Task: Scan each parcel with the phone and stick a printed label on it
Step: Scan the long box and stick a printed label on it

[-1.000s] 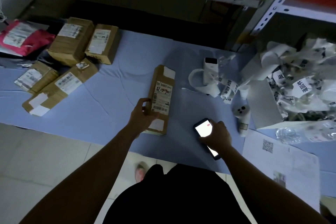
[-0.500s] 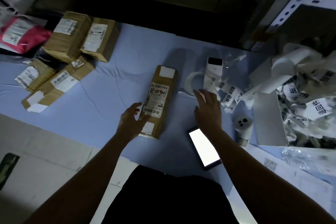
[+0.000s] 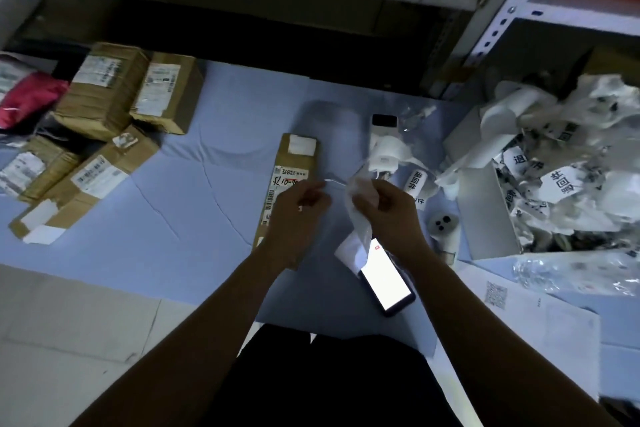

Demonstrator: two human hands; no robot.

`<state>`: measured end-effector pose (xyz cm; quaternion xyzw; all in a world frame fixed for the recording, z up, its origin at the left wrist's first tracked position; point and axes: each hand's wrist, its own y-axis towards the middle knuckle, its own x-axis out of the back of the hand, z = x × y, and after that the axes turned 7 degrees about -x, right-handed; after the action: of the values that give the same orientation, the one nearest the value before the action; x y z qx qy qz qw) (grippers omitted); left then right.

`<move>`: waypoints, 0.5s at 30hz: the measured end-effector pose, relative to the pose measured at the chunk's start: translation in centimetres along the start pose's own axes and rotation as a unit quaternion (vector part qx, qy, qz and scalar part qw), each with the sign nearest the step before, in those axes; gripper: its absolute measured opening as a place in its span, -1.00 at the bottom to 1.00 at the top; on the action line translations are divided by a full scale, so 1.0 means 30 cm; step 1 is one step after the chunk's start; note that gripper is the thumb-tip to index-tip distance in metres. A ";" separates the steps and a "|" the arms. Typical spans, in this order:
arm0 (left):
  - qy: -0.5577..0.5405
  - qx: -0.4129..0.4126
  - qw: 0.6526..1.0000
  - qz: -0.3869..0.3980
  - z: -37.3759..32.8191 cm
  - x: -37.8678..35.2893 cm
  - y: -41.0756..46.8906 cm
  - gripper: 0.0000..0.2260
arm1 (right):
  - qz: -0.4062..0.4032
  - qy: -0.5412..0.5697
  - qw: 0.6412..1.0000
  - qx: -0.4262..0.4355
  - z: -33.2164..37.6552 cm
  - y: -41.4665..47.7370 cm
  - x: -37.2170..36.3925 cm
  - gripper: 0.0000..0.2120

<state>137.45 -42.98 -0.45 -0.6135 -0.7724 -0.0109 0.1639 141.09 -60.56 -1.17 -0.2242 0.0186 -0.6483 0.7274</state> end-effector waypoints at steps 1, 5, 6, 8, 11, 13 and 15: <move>-0.040 0.000 0.999 0.013 -0.017 -0.013 0.002 -0.83 | 0.006 0.015 1.000 -0.006 0.004 -0.031 -0.006 -0.83; -0.092 -0.011 0.989 0.113 -0.043 -0.026 0.016 -0.60 | 0.008 0.051 0.999 -0.012 0.005 -0.117 -0.033 -0.67; -0.083 -0.024 0.988 0.131 -0.039 -0.024 0.016 -0.61 | 0.009 0.068 0.998 -0.011 0.004 -0.137 -0.039 -0.67; -0.054 -0.067 0.986 0.140 -0.031 -0.022 0.016 -0.64 | 0.008 0.087 0.996 -0.009 0.006 -0.175 -0.048 -0.66; -0.022 -0.124 0.980 0.152 -0.016 -0.018 0.019 -0.68 | 0.000 0.100 0.995 -0.021 0.010 -0.216 -0.055 -0.60; 0.006 -0.136 0.977 0.166 -0.012 -0.012 0.023 -0.71 | -0.014 0.109 0.993 -0.040 0.009 -0.226 -0.055 -0.58; 0.032 -0.159 0.971 0.173 -0.006 -0.007 0.024 -0.75 | -0.025 0.101 0.994 -0.045 0.010 -0.233 -0.057 -0.54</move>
<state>138.23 -43.05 -0.49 -0.7555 -0.6370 -0.1252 0.0883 134.39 -59.26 1.11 -0.1904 0.1149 -0.6842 0.6946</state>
